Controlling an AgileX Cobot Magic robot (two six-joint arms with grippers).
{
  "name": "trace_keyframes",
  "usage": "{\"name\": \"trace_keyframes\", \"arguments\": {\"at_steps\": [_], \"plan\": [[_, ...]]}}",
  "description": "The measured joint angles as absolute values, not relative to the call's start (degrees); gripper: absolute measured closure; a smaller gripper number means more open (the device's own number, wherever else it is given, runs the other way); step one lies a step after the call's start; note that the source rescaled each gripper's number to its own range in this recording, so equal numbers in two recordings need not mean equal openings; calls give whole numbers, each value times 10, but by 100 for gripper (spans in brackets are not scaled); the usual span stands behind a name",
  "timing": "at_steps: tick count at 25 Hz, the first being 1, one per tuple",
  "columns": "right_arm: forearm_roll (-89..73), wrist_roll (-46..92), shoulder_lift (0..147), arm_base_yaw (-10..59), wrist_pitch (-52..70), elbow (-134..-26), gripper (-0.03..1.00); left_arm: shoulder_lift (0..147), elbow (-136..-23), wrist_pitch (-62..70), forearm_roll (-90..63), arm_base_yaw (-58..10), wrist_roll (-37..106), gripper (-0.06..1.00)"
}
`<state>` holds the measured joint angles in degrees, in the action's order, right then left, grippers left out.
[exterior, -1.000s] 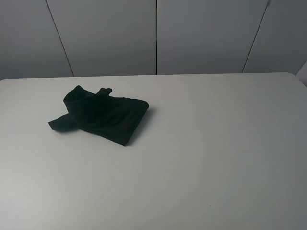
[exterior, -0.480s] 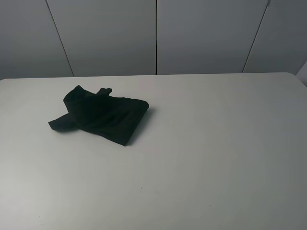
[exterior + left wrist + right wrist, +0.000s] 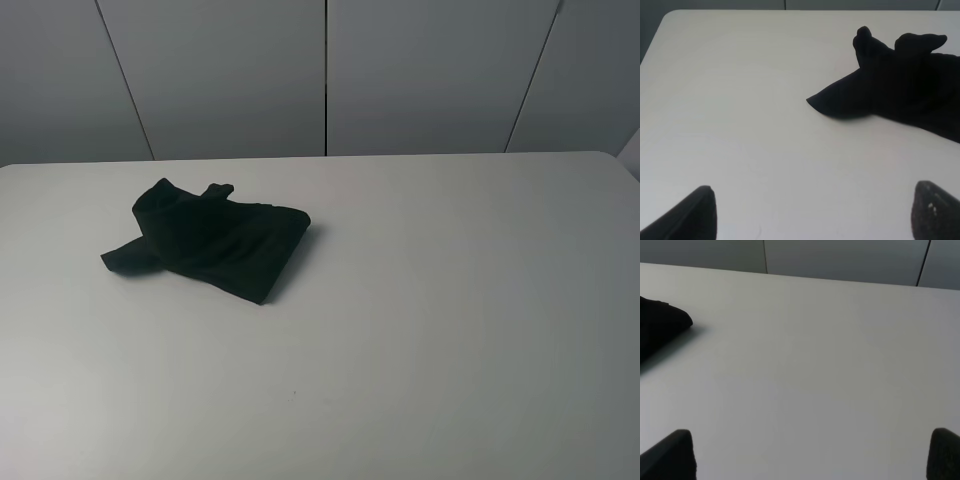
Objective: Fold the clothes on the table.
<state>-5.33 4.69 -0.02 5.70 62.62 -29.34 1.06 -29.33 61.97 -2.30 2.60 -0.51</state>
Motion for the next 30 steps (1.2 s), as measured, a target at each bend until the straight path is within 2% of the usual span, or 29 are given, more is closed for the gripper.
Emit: {"name": "trace_keyframes", "arguments": {"at_steps": [30], "plan": [[-55,43,0,57,626,-293,-3,11,-293,620,-32,22,47,-6]]}}
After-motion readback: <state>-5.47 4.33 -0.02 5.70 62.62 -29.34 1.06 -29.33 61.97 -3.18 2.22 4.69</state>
